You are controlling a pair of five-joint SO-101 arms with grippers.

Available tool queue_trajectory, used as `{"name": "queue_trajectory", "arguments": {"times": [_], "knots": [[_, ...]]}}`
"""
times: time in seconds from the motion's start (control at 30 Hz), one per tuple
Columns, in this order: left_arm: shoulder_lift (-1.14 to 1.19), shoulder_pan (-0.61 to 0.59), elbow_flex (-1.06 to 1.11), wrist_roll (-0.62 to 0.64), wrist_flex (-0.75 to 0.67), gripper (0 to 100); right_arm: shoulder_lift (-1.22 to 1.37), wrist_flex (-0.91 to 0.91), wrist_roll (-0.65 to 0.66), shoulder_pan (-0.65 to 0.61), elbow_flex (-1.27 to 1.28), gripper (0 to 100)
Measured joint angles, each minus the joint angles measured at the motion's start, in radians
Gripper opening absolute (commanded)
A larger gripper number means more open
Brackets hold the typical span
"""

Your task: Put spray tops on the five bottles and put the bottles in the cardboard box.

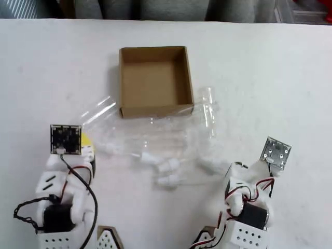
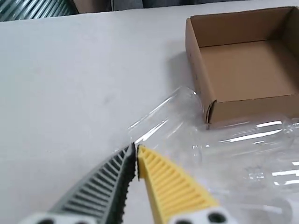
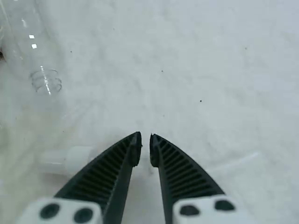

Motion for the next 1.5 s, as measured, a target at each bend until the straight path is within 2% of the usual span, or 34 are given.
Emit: {"name": "queue_trajectory", "arguments": {"times": [0.13,0.43,0.73,1.0,1.2,1.4,1.5], "knots": [[0.106,-0.003,-0.114,0.0,0.058,2,0.0,0.0,0.0,0.0,0.0,1.9],[0.709,-0.003,-0.494,0.0,0.129,2,0.0,0.0,0.0,0.0,0.0,1.9],[1.16,-0.04,-0.806,0.0,0.135,2,0.0,0.0,0.0,0.0,0.0,1.8],[1.344,-0.095,-1.126,0.146,0.135,2,0.0,0.0,0.0,0.0,0.0,1.8],[1.498,-0.043,-1.157,0.163,0.135,2,0.0,0.0,0.0,0.0,0.0,1.8],[1.628,0.051,-1.085,0.163,0.135,14,0.0,0.0,0.0,0.0,0.0,1.8],[1.628,0.133,-0.999,0.163,0.135,15,0.0,0.0,0.0,0.0,0.0,1.8]]}}
